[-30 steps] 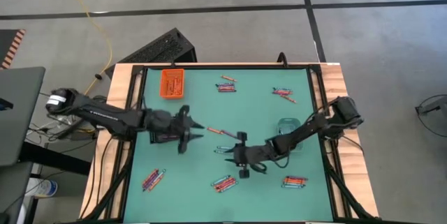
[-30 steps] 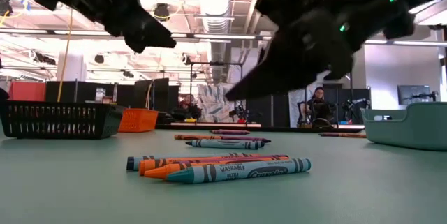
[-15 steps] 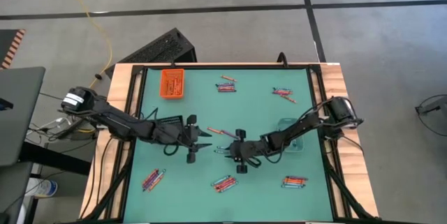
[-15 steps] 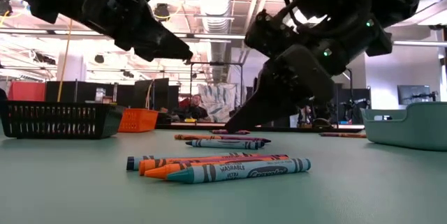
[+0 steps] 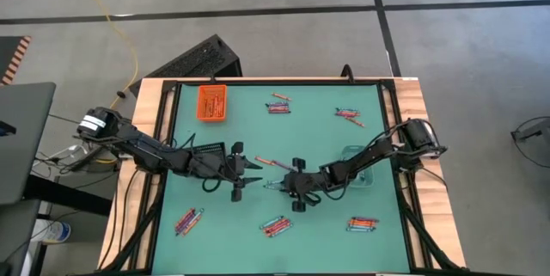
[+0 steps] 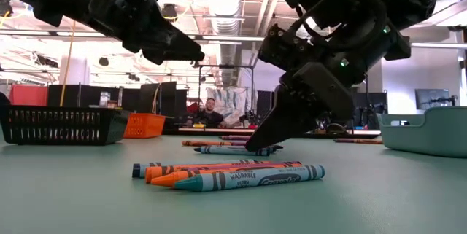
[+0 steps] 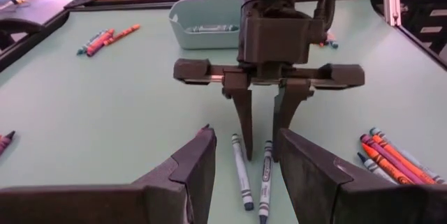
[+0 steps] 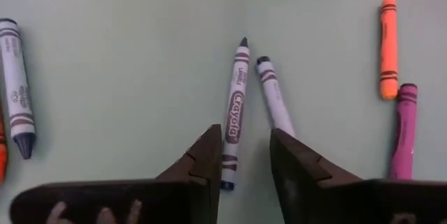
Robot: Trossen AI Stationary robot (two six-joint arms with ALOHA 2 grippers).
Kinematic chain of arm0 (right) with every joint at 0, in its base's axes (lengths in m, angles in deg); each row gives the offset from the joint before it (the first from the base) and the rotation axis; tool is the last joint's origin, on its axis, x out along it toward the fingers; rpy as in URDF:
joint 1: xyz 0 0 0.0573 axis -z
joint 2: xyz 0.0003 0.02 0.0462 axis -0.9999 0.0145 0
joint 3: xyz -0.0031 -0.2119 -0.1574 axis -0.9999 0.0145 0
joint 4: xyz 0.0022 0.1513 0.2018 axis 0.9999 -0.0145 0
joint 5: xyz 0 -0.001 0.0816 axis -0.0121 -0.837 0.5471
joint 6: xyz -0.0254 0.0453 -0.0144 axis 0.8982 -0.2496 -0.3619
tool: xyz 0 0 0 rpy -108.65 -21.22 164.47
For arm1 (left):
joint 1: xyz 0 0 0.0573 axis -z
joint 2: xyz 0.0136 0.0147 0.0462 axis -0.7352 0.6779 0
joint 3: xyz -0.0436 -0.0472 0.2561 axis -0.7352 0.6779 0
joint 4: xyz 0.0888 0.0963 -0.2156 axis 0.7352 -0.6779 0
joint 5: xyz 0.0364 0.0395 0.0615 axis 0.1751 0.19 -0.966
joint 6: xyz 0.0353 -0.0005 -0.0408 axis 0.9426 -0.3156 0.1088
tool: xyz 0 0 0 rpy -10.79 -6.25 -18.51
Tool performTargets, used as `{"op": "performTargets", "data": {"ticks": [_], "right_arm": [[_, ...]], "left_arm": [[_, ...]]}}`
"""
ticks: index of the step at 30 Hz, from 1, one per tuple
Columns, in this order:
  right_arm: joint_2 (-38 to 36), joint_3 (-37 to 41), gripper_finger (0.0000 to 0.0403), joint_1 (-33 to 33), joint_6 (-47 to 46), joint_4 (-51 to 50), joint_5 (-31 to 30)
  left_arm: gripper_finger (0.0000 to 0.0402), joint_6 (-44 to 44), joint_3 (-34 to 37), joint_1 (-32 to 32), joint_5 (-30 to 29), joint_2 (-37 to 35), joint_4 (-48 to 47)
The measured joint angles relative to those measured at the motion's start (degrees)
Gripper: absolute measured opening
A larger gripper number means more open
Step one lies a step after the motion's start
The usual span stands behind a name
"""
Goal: Sort crayons
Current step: Put the blue crayon into the blue bin
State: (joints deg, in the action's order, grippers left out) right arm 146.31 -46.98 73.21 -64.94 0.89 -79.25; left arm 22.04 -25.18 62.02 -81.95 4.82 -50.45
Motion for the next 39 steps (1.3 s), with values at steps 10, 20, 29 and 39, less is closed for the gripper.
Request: {"op": "performTargets", "data": {"ticks": [10, 20, 29, 39], "right_arm": [[5.67, -0.33, 0.0045, 0.00, -1.62, 2.30, -1.14], [-1.91, 0.33, 0.0007, -0.62, 0.36, -3.38, 0.76], [-17.06, 0.17, 0.0004, -4.14, -3.06, -19.38, -3.69], [-31.62, 0.11, 0.0003, -12.54, -33.78, -58.23, -20.23]], "left_arm": [[0.0144, -0.08, 0.00, -0.02, 0.00, 0.00, -0.02], [0.0144, 0.15, 0.00, -0.02, 0.00, 0.00, -0.06], [0.0144, 0.09, 0.00, -0.02, 0.00, -0.02, -0.81], [0.0144, 0.01, 0.00, -0.02, 0.00, -0.02, -1.09]]}}
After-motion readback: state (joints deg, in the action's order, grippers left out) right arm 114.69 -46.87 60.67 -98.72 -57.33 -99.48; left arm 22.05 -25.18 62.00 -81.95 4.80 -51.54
